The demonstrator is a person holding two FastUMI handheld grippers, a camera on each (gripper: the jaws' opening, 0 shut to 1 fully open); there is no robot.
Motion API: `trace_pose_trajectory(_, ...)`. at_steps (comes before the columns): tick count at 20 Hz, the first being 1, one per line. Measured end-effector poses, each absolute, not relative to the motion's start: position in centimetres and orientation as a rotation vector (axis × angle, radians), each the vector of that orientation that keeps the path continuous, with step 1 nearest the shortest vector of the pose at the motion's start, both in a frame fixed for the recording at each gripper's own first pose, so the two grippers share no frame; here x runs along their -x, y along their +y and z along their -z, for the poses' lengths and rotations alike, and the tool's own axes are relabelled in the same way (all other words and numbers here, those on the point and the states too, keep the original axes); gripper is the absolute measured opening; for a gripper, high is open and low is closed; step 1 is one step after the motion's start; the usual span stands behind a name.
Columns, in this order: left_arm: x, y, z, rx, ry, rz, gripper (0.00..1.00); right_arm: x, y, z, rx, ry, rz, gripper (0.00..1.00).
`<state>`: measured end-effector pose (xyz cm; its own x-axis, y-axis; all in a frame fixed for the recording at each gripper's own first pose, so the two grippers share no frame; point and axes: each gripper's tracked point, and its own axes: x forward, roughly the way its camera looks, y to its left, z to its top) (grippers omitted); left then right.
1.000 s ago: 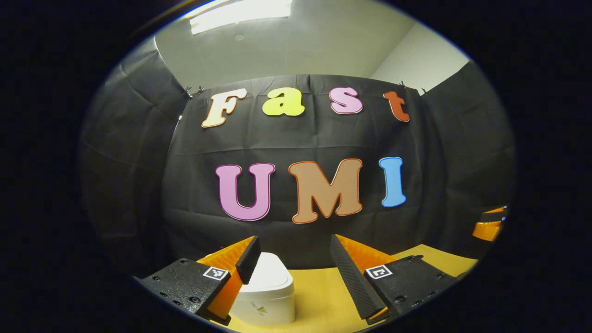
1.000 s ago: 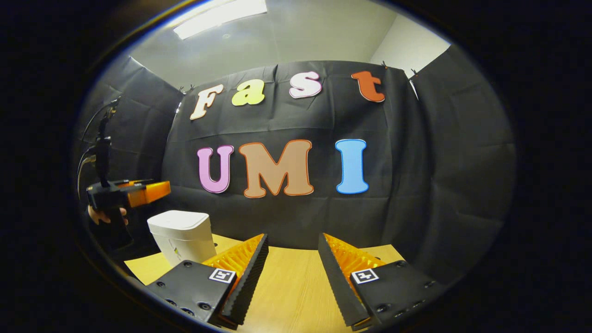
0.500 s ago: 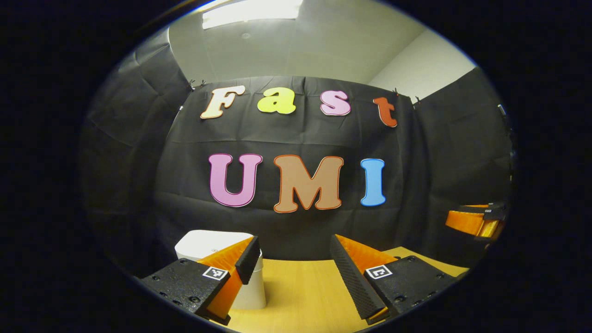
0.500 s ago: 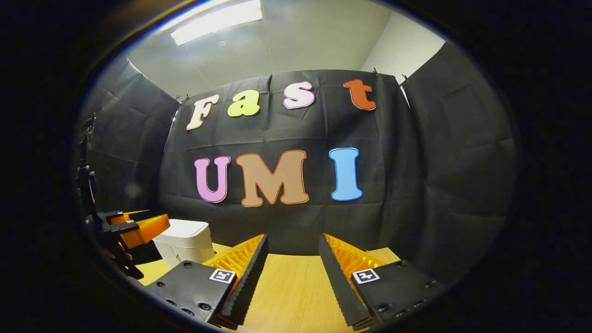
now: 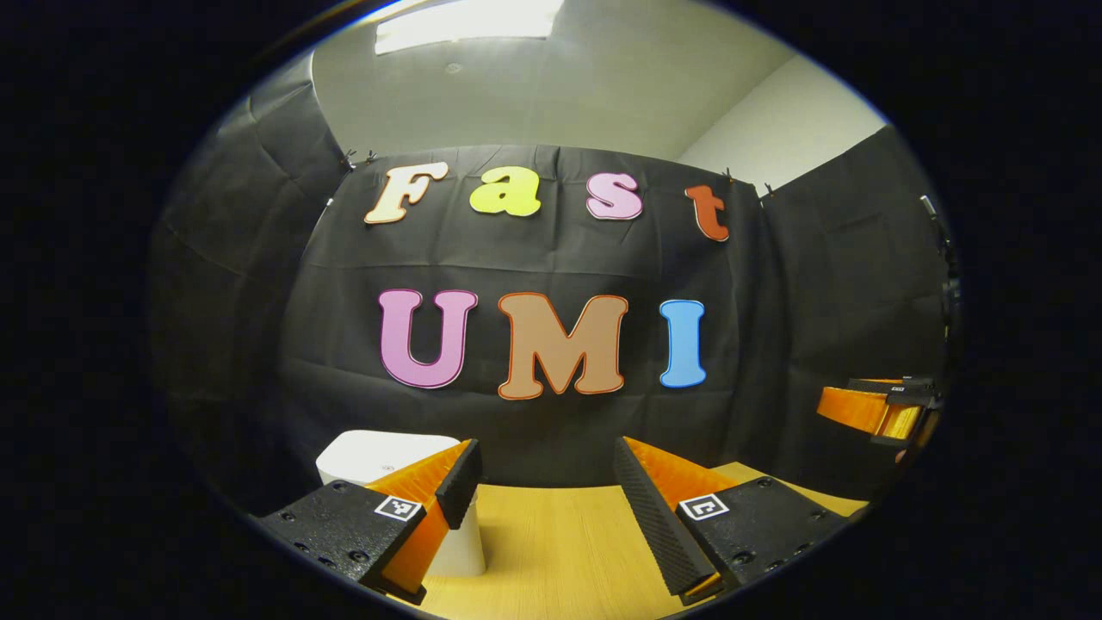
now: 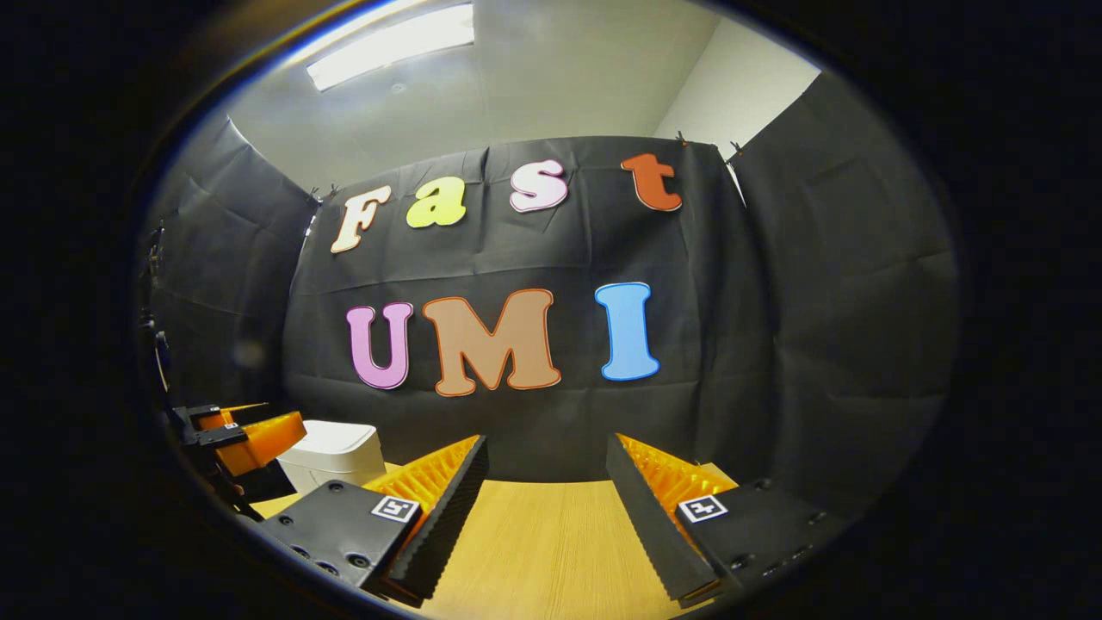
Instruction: Press the lid of the desktop garbage bin to open it, pick up the crumpled paper on the desktop and throw it into the bin, then pick up the pop can on the desktop and drop it into the bin, and finally close the garbage bin lid.
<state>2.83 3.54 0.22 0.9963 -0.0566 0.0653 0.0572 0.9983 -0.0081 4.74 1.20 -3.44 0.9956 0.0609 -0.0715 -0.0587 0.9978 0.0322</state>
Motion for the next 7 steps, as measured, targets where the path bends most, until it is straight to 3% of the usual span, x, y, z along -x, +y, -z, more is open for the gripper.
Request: trace_pose_trajectory(7, -2.78, 3.15, -0.02, 0.005, -0.057, 0.064, 0.93, -4.55, 1.04, 3.31, -0.026, 0.072, -0.055, 0.93)
